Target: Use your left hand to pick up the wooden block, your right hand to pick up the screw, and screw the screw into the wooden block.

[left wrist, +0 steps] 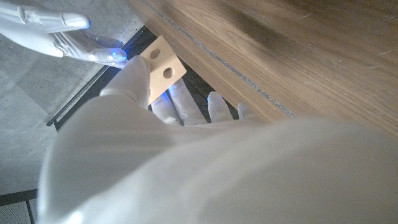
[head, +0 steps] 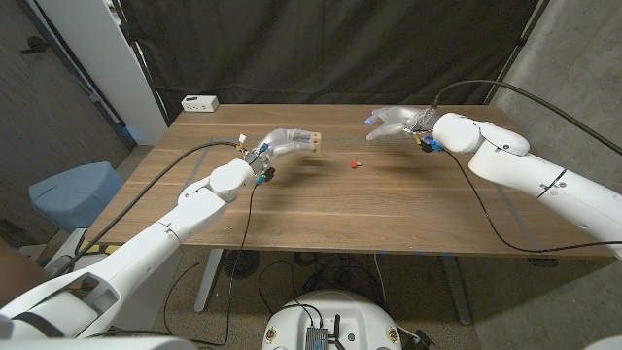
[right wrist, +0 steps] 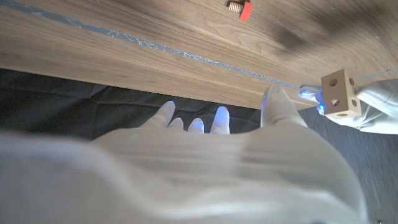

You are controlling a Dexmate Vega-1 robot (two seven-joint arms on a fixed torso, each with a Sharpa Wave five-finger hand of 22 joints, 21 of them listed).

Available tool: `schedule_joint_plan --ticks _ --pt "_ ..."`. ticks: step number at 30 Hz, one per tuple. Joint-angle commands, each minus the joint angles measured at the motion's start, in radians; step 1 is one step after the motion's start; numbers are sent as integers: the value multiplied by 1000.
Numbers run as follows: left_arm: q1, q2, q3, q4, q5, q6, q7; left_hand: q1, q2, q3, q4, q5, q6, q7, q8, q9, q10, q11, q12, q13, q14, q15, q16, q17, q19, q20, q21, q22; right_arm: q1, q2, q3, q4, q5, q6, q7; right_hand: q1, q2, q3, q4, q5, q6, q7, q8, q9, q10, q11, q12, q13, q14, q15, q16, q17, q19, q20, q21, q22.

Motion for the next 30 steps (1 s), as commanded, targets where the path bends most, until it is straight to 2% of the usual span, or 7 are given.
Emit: schedule_joint_plan --ticks 1,7,12,30 --pt "-3 -21 -17 79 -82 -85 -47 -2 4 -1 0 -6 7 4 -8 4 7 -1 -4 2 -5 -69 -1 2 -6 0 -3 1 83 22 -67 33 -149 46 109 21 -9 9 1 -5 12 -12 5 2 -7 -4 1 4 -2 5 5 3 4 4 2 3" --pt "-7 -42 -23 124 -128 -118 -77 -4 6 -3 1 -5 6 4 -10 4 6 -1 -6 3 -6 -68 -1 2 -4 -4 -2 2 107 41 -84 59 -211 84 147 33 -22 11 3 -4 22 -16 8 2 -8 -5 1 4 5 3 7 3 9 8 3 3" --pt "-11 -45 -22 141 -153 -112 -96 -6 8 -4 2 -5 6 4 -11 4 5 -1 -7 3 -7 -67 -2 2 -5 -5 -3 2 120 56 -94 84 -256 118 168 40 -30 12 4 -4 28 -18 9 3 -8 -8 2 4 8 2 8 4 13 9 4 4" --pt "26 9 -37 95 -167 -47 -70 -9 15 -7 4 -3 10 4 -14 5 6 -1 -10 5 -8 -65 -1 3 -7 -4 -3 2 175 115 -135 167 -397 230 239 63 -48 16 8 -3 48 -19 13 5 -9 -10 3 5 21 -2 11 4 29 11 7 4"
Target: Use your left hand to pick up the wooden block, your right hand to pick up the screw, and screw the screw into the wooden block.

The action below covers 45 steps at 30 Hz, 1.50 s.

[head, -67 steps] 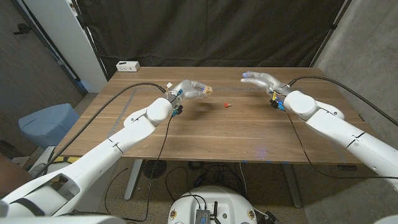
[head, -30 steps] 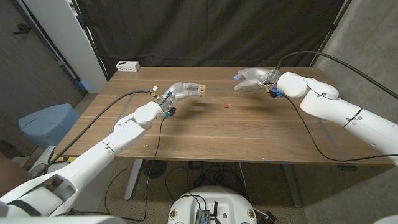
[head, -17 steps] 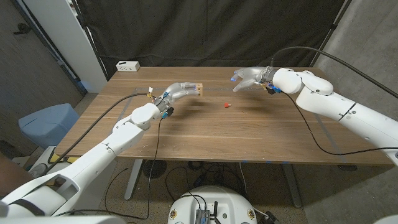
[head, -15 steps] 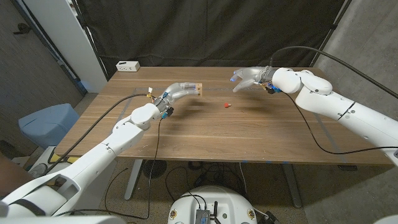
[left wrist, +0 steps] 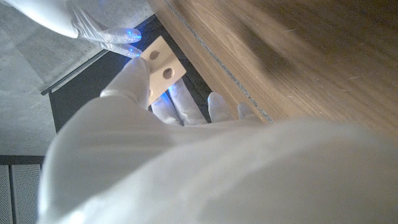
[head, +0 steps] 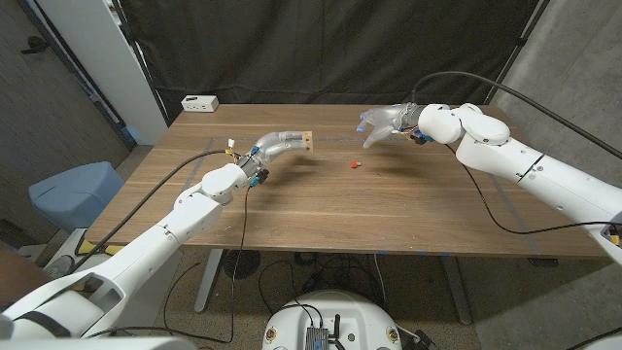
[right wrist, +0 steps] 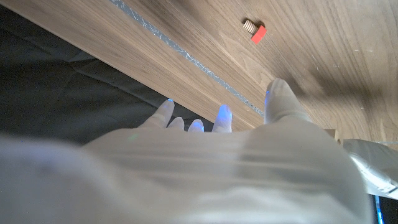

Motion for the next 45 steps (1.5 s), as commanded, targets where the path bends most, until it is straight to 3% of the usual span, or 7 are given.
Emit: schedule_joint_plan --ticks 1,13,32,45 --pt "33 38 -17 -31 -18 41 21 -2 8 -4 2 -3 10 4 -3 5 6 -1 -3 5 -1 -63 -2 3 -4 0 -3 2 48 45 -36 64 -100 82 61 15 0 8 1 -3 9 2 6 5 -2 -2 3 5 7 1 7 4 13 2 7 2" --pt "51 53 -23 -58 -18 59 42 -2 11 -7 1 -2 12 3 -5 5 6 -1 -6 6 -1 -65 -1 3 -7 1 -4 3 76 89 -65 116 -165 115 105 30 -10 12 4 -2 8 0 3 7 -20 0 -2 5 5 5 4 4 11 7 5 2" --pt "38 36 -13 -30 -10 21 27 -2 14 -10 0 -2 14 3 -8 5 7 -1 -9 8 -1 -64 -1 3 -8 -3 -4 3 84 119 -91 169 -222 154 103 36 -25 12 11 -2 -18 1 -11 10 -48 -5 -7 5 0 11 2 6 14 15 4 3" --pt "29 22 -4 -13 -9 9 18 -3 17 -13 -1 -2 17 3 -10 5 9 -1 -11 10 0 -65 -1 3 -8 -3 -3 3 111 155 -118 231 -241 174 106 48 -35 16 13 0 -59 2 -26 14 -78 9 -9 6 -7 16 -1 7 14 21 3 3"
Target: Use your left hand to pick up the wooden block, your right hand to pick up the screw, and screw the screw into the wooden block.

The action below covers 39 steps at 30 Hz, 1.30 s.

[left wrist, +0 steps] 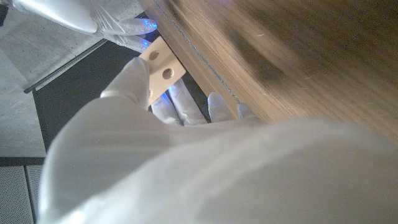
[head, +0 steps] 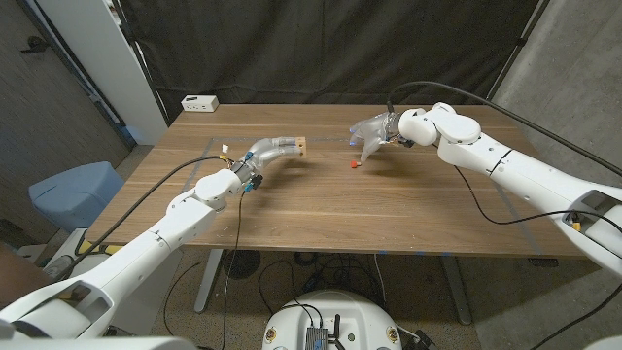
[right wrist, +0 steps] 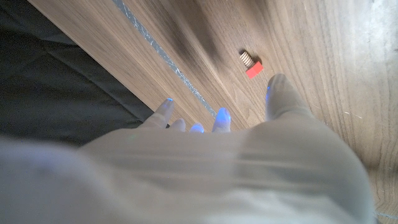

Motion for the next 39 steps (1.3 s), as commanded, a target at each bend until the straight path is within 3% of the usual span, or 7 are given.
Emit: schedule_joint_plan --ticks 1,21,39 --pt "-9 -13 9 14 5 -10 -6 4 10 -5 -1 -2 12 -2 -6 6 9 -1 -4 5 0 -65 -1 3 -3 2 -3 3 22 33 -24 55 -20 21 0 6 -7 8 5 0 -9 -3 -3 4 -12 1 -1 6 -9 7 -1 2 3 11 3 3" --pt "-12 -32 20 16 10 -24 -7 3 13 -9 -2 -2 16 -2 -8 6 10 0 -8 7 0 -65 -1 3 -3 3 -3 3 50 84 -67 147 -17 26 -28 17 -13 12 7 3 34 -3 18 10 -12 1 6 6 -4 7 2 4 7 17 3 3" --pt "-18 -57 34 37 15 -48 -12 2 15 -12 -3 -2 19 -3 -11 6 10 0 -12 8 0 -63 -1 3 -4 3 -2 3 54 103 -86 163 18 -16 -16 5 -18 10 17 1 39 5 22 14 -26 14 5 6 -14 16 1 6 5 20 2 4"
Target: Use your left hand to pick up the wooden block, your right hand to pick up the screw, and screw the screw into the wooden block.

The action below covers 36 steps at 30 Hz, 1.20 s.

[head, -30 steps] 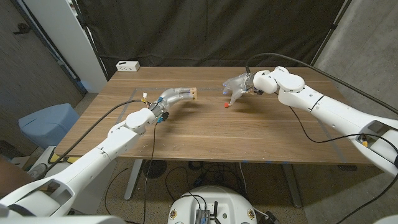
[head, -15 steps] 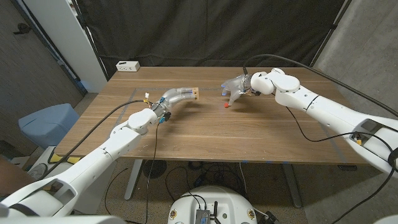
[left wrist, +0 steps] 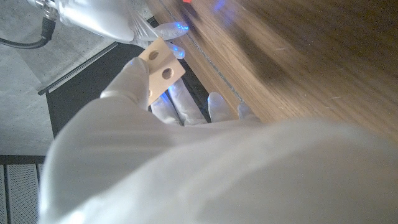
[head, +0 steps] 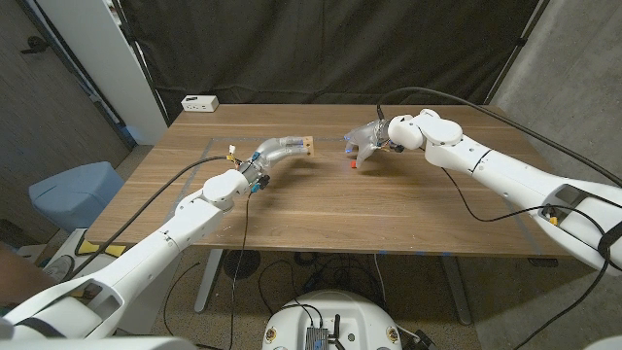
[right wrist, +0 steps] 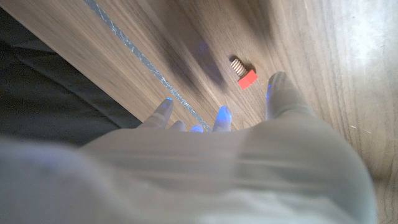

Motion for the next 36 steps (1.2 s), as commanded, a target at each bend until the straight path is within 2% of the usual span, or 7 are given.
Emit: schedule_joint_plan --ticks 1,36 --pt "-4 -21 10 20 2 -24 -8 4 13 -5 -2 -2 8 -2 -2 6 10 0 -5 3 -1 -64 -1 3 -4 3 -2 4 5 15 -15 18 20 -24 0 -4 -9 2 9 1 10 5 7 5 -2 1 6 1 -3 5 1 2 2 10 2 4" --pt "13 -43 36 8 5 -34 -19 3 16 -9 -3 -2 9 -2 -5 6 10 0 -10 5 0 -64 -1 3 -1 0 -1 4 8 16 -38 41 33 -42 -46 3 -7 11 9 2 53 13 27 11 12 2 14 1 9 0 6 2 11 6 5 4"
